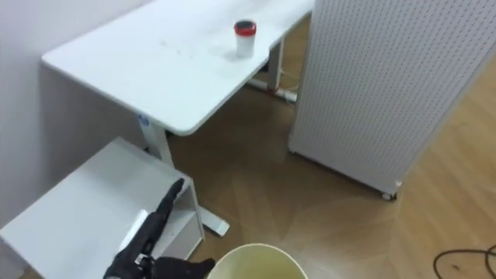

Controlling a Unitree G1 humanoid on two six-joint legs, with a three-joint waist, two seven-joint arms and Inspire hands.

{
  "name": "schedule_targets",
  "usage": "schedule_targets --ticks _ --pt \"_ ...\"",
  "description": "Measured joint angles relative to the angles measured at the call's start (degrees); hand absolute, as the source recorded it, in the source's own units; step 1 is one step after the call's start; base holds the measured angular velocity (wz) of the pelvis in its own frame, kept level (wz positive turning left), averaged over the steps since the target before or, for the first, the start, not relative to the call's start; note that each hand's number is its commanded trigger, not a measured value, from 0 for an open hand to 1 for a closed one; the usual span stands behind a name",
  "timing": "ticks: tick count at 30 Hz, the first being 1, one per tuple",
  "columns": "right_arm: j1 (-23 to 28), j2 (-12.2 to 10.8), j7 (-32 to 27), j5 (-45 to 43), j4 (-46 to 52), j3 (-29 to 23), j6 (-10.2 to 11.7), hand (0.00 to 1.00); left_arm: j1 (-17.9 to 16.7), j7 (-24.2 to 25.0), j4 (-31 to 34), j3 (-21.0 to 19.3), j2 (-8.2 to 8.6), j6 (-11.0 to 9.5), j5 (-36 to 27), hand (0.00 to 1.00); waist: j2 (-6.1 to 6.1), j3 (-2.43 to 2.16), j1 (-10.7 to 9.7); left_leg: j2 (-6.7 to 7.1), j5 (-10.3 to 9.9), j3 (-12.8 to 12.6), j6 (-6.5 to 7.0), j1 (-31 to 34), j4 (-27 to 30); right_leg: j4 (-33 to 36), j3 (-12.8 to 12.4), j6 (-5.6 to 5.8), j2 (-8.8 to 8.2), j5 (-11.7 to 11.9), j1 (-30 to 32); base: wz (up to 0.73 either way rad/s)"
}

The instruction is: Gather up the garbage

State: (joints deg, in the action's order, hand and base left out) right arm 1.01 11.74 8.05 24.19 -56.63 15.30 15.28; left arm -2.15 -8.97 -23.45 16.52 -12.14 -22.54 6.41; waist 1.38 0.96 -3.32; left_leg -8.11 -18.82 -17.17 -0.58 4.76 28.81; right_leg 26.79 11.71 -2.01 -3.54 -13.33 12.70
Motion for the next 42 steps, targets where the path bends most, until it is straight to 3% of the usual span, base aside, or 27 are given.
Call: schedule_targets --ticks 2,8,14,19,21,23,25,28,33,34,39,42 --pt "1.5 0.4 -0.1 -0.1 2.6 -0.3 0.0 1.0 -0.2 -1.1 3.6 -1.5 -0.11 0.0 -0.9 0.0 -0.03 -0.08 1.1 0.0 0.1 2.0 -0.12 -1.8 -0.3 -0.3 -2.0 -0.56 1.3 0.1 -1.3 -0.54" --pt "2.5 0.6 -0.9 -0.7 3.5 -1.5 -0.5 1.0 -0.2 -5.3 8.8 -4.5 -0.06 -0.1 -1.1 0.0 -0.73 -0.61 0.2 1.31 0.7 6.7 -1.27 -5.8 -4.7 -1.1 -5.1 -1.18 2.82 0.2 -3.0 -0.31" --pt "5.1 0.7 -4.2 -0.7 8.1 -3.2 -1.2 1.0 -0.2 -11.7 13.5 -4.5 -0.27 -0.3 -1.0 0.0 -1.32 -0.69 -1.1 2.07 0.9 6.3 -1.62 -9.2 -10.2 -2.3 -6.8 -0.55 3.5 1.1 -3.2 -0.15" --pt "6.2 0.6 -4.5 -2.2 10.1 -3.2 -1.6 1.0 0.0 -12.9 13.6 -4.5 -0.32 -0.3 -0.7 0.0 -1.71 -0.59 -2.1 3.05 0.9 6.0 -1.61 -9.4 -11.4 -2.7 -7.1 0.45 2.91 1.8 -2.7 -0.08" --pt "6.2 0.4 -4.5 -2.7 10.1 -3.2 -1.7 1.0 0.0 -13.0 13.6 -4.6 -0.34 -0.3 -0.7 0.0 -1.71 -0.59 -2.6 3.28 0.9 4.4 -1.61 -9.6 -11.4 -2.8 -7.4 0.87 3.08 2.1 -2.6 -0.15" --pt "6.1 0.4 -4.3 -4.6 10.1 -3.2 -1.8 1.0 0.0 -13.0 13.6 -5.3 -0.34 -0.3 -1.0 0.0 -1.53 -0.45 -1.6 3.71 0.9 2.2 -1.59 -10.5 -11.5 -2.6 -8.4 1.22 3.1 2.7 -2.3 -0.52" --pt "5.9 0.3 -4.1 -4.5 10.1 -3.1 -2.5 1.0 0.0 -13.1 13.6 -6.3 -0.37 -0.3 -1.5 0.0 -1.6 -0.4 -0.5 3.82 0.9 1.2 -1.55 -11.3 -11.5 -2.8 -7.7 1.06 3.18 3.7 -2.3 -0.74" --pt "5.8 0.3 -3.9 -4.3 10.2 -3.2 -3.0 1.0 0.1 -14.8 13.6 -7.7 -0.51 -0.3 -2.5 0.0 -1.68 -0.31 0.5 3.75 0.6 0.2 -1.05 -11.8 -11.6 -3.7 -3.6 0.22 2.82 5.2 -2.2 -0.58" --pt "5.8 0.4 -3.7 -4.3 10.2 -4.1 -4.0 1.0 0.2 -15.7 14.9 -8.7 -0.54 -0.3 -2.3 0.0 -1.51 -0.26 0.5 3.96 0.5 -0.2 -0.84 -11.9 -14.4 -3.8 -3.8 -0.03 3.19 6.0 -0.7 -0.09" --pt "5.8 0.5 -3.6 -4.3 10.2 -4.2 -4.2 1.0 0.2 -16.1 15.6 -9.5 -0.54 -0.3 -2.3 0.0 -1.19 -0.08 0.7 3.91 0.5 -0.6 -0.8 -11.9 -14.5 -3.6 -4.1 -0.28 3.37 6.2 -0.3 -0.13" --pt "5.8 0.7 -2.9 -4.3 10.1 -4.5 -4.3 1.0 0.2 -18.5 15.7 -11.4 -0.62 -0.3 -2.2 0.0 -1.12 -0.1 0.7 3.46 0.7 -0.7 -1.24 -12.2 -15.1 -4.0 -4.5 -1.03 4.24 6.3 -0.3 -0.11" --pt "5.8 0.5 -2.7 -4.3 10.1 -4.4 -4.3 1.0 0.2 -18.6 16.0 -11.4 -0.62 -0.3 -1.9 0.0 -0.48 -0.27 0.8 3.17 0.7 -0.5 -1.49 -11.6 -13.7 -4.1 -5.4 -1.41 4.95 6.1 0.2 -0.13"
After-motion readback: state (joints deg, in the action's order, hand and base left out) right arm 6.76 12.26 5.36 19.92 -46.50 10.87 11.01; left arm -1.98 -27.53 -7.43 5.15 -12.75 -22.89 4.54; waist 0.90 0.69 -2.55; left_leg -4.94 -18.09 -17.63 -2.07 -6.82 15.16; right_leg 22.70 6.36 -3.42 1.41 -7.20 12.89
